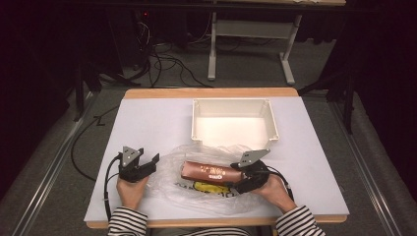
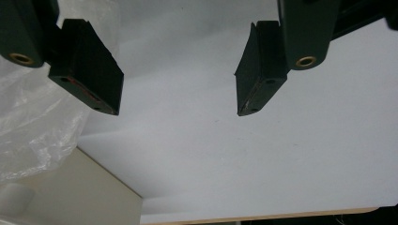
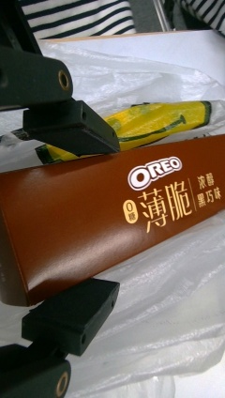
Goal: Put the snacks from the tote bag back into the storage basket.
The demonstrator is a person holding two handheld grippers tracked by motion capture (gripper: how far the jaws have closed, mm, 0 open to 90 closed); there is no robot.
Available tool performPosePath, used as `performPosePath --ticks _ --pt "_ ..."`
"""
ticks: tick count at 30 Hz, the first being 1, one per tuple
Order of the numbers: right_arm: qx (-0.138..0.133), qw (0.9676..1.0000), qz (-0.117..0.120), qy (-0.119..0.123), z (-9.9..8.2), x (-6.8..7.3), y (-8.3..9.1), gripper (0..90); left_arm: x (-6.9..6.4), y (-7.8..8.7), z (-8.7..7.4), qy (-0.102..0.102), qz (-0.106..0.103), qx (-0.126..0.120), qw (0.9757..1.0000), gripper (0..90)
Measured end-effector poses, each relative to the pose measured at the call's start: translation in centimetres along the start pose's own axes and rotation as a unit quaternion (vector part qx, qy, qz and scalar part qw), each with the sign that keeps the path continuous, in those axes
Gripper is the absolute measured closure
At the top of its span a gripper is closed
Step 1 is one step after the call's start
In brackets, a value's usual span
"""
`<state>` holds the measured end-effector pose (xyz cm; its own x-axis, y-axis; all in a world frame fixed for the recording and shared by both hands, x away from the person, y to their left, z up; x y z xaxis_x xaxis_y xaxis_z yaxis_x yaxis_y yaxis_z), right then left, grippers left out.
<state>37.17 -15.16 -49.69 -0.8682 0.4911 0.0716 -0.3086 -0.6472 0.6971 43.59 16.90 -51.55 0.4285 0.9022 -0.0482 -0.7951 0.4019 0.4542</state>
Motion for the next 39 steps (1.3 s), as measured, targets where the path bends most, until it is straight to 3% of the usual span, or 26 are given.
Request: performPosePath --ticks 8,12,18,33,39 --pt "0.012 0.9996 -0.008 0.024 -0.2 0.3 -0.6 29.3 -0.2 -0.1 0.0 -0.009 -0.001 0.004 0.9999 33.4" --pt "0.032 0.9989 0.002 0.034 -0.5 0.6 -1.2 32.4 -0.4 -0.2 -0.1 -0.02 -0.001 0.015 0.9997 33.3" --pt "0.033 0.9981 0.011 0.052 -0.6 1.2 -1.2 37.3 -0.3 -0.2 -0.1 -0.018 0.001 0.015 0.9997 33.3" --pt "0.033 0.9984 0.031 0.034 -0.6 0.9 -1.4 36.1 -0.4 -0.2 -0.1 -0.021 0.002 0.012 0.9997 33.2" --pt "0.026 0.9987 0.026 0.035 -0.6 1.2 -1.4 37.5 -0.2 -0.2 -0.1 -0.013 -0.003 0.013 0.9998 33.1"
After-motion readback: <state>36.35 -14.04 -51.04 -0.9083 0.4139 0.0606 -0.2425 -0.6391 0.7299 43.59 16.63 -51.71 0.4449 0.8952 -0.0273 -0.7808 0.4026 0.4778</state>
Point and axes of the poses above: each handheld gripper's, and its own axes: y roughly backward along the jaws, z roughly out of its top, x roughly to its left, the point moved 7 cm from there along -y, roughly forward along the jaws, and after that the axes turned 1 degree about -y, right-handed, at the moved point
